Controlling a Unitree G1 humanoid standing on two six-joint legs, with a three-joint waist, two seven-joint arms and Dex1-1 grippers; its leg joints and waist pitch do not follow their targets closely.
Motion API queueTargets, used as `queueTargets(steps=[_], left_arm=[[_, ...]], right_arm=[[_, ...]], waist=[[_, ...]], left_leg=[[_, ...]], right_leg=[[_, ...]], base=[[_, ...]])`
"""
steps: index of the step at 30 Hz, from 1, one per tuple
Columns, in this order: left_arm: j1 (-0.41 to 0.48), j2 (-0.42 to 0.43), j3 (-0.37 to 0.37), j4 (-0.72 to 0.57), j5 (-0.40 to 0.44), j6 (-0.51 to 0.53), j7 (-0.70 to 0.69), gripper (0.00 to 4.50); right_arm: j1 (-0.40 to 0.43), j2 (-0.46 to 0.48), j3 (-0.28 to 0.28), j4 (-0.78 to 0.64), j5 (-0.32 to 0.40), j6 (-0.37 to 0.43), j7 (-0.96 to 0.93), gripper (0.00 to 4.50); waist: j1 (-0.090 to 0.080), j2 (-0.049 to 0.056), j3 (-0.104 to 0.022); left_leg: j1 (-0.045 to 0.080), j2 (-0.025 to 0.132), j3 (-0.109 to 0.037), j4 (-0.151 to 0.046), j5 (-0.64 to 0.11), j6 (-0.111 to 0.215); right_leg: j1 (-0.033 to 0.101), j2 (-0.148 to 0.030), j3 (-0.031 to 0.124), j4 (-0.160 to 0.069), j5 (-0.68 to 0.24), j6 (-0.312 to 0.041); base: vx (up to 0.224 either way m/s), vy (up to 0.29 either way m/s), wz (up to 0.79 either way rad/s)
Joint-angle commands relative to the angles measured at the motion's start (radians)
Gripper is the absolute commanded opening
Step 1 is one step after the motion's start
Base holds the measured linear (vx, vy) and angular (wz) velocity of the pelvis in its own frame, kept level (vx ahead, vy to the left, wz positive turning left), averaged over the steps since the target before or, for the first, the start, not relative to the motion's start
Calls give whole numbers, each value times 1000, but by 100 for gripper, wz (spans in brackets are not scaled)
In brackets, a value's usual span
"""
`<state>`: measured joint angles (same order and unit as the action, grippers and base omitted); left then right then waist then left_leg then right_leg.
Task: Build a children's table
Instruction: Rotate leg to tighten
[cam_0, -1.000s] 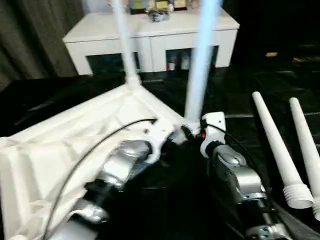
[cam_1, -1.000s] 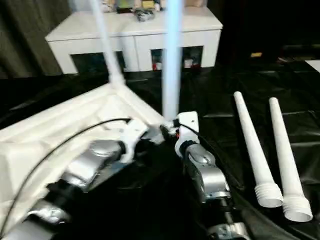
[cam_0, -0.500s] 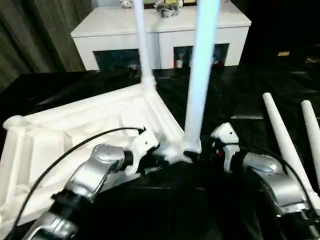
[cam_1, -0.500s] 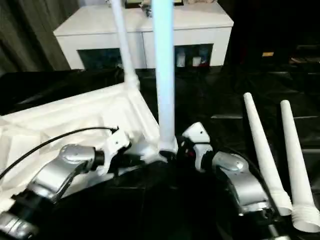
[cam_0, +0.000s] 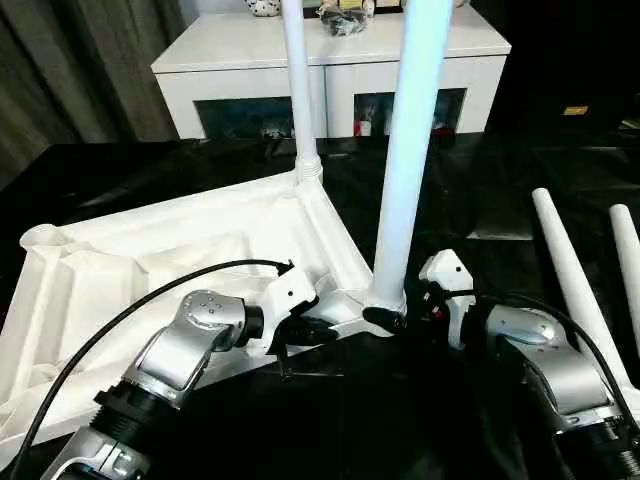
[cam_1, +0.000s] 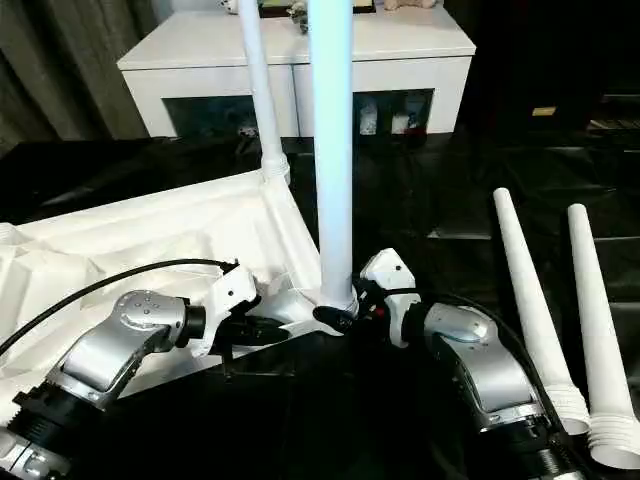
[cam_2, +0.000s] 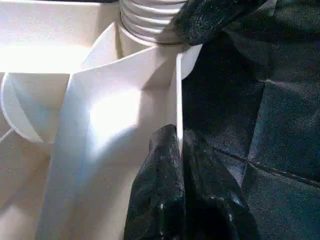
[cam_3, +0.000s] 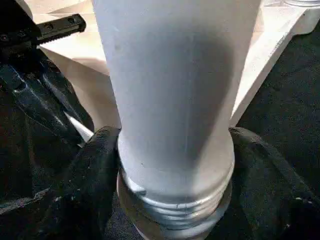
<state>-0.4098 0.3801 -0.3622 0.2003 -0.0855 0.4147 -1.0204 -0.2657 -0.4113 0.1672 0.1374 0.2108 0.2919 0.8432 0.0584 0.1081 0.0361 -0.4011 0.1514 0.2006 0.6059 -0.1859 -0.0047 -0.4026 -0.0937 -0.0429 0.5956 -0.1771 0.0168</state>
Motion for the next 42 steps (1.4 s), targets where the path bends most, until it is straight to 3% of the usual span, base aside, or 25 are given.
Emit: queueTargets(steps=[1,11,14,18,19,22,27,29,31,35,38,42], left_arm=[[-3,9,-6,-32,-18,-6,-29,0],[-3,-2,-3,-18,-10,3,-8,0],[-34,-61,20,64,34,15,124,0],[-85,-156,71,174,65,49,321,0],[-104,-189,90,210,71,58,389,0],[-160,-285,149,313,74,56,572,0],[-189,-334,139,371,94,17,624,0],[-185,-332,120,357,94,-3,577,0],[-180,-325,111,346,92,-5,551,0],[-159,-290,78,299,87,-1,472,0],[-120,-225,28,214,83,8,356,0],[-76,-154,3,126,55,17,233,0]], right_arm=[[3,7,-3,-3,14,-11,9,295],[18,42,-20,7,4,-2,-54,270],[2,102,-42,65,-50,1,-208,270],[-21,203,-91,135,-99,49,-454,270],[-29,239,-111,160,-112,64,-539,270],[-55,347,-165,231,-136,78,-767,270],[-91,400,-144,288,-172,46,-840,270],[-97,408,-154,275,-139,10,-784,270],[-97,405,-156,261,-128,-5,-759,326],[-100,384,-155,221,-120,-18,-717,368],[-92,324,-149,156,-115,-15,-661,387],[-44,220,-120,59,-91,-5,-481,387]], waist=[[-1,-21,-65],[-3,-20,-63],[-10,-21,-61],[-15,-20,-57],[-21,-24,-53],[-27,-22,-49],[-38,-21,-44],[-38,-20,-50],[-35,-19,-54],[-40,-16,-55],[-41,-19,-61],[-33,-13,-68]], left_leg=[[29,71,-37,-73,-188,80],[29,71,-38,-76,-216,63],[29,70,-37,-79,-234,45],[34,67,-40,-84,-287,5],[38,62,-40,-86,-329,-16],[44,60,-44,-91,-387,-41],[59,56,-54,-98,-494,-52],[50,59,-57,-105,-461,-41],[44,61,-52,-105,-413,-25],[26,60,-53,-105,-369,-1],[28,65,-51,-99,-325,18],[27,68,-44,-85,-206,70]], right_leg=[[39,-56,30,-58,-139,-252],[37,-56,31,-61,-168,-244],[35,-55,31,-65,-200,-240],[30,-54,31,-74,-283,-214],[24,-53,31,-80,-337,-201],[19,-53,32,-92,-415,-165],[19,-56,25,-114,-530,-108],[29,-57,26,-109,-473,-104],[29,-56,31,-102,-378,-126],[44,-60,29,-93,-326,-146],[44,-62,29,-88,-282,-175],[46,-58,27,-72,-133,-218]], base=[[0,0,0],[0,0,0],[0,0,0],[0,0,0],[0,0,0],[0,0,0],[0,0,0],[0,0,0],[0,0,0],[0,0,0],[0,0,0],[25,-5,0]])
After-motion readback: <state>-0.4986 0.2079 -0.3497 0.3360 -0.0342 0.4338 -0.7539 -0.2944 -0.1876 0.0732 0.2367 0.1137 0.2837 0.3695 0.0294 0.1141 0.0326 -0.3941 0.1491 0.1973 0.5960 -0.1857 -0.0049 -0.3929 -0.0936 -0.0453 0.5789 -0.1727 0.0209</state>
